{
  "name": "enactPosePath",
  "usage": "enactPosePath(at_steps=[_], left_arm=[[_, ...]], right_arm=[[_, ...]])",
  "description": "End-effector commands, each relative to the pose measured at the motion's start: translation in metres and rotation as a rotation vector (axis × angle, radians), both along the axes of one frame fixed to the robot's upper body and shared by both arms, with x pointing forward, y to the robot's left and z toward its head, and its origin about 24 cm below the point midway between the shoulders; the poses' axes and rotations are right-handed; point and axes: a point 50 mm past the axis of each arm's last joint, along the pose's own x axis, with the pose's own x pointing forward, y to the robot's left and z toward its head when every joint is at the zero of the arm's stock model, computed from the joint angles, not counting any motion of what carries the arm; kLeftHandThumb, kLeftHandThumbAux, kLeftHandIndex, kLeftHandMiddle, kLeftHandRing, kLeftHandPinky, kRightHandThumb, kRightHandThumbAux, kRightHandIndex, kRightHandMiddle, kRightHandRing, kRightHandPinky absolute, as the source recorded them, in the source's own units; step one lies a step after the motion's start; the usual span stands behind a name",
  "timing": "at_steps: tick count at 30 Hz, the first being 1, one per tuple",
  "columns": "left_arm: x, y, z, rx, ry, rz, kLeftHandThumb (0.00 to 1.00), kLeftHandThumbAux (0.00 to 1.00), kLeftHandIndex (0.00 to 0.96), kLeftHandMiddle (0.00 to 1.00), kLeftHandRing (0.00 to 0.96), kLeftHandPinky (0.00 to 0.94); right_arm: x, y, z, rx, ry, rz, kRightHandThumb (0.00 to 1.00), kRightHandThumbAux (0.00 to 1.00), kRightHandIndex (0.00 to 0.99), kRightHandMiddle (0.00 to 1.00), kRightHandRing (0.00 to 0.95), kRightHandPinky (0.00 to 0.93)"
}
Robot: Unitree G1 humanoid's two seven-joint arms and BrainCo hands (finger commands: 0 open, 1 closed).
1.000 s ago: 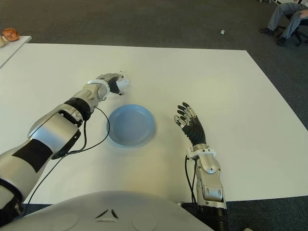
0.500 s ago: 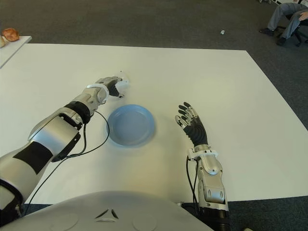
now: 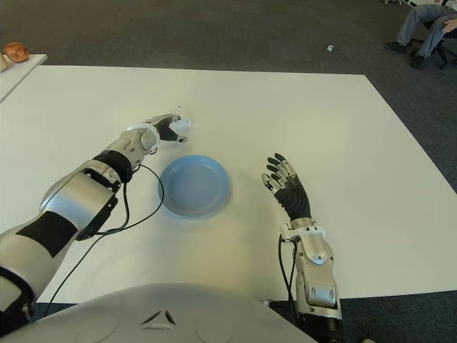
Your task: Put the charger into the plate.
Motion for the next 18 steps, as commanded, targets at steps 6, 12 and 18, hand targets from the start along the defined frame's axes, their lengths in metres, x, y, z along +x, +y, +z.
enactPosePath(at_steps=[6,12,18], left_arm=[[-0.025,0.014,-0.0363,0.0,0.165,0.053,0.0,0.467,0.0,0.0,0.0,0.0],[-0.0266,0.0153,-0.038,-0.009,0.173,0.051,0.0,0.456,0.0,0.0,0.0,0.0],[-0.0287,0.0199,-0.0395,0.001,0.193,0.012,0.0,0.455,0.0,0.0,0.0,0.0]], right_arm=[[-0.0038,-0.0019,0.0002,0.016,0.011,-0.009,0.0,0.647,0.052,0.156,0.126,0.089],[-0.0042,-0.0018,0.0005,0.015,0.01,-0.013,0.0,0.651,0.055,0.156,0.129,0.099],[-0.0044,-0.0008,0.0013,0.012,0.008,-0.014,0.0,0.649,0.058,0.152,0.127,0.097]])
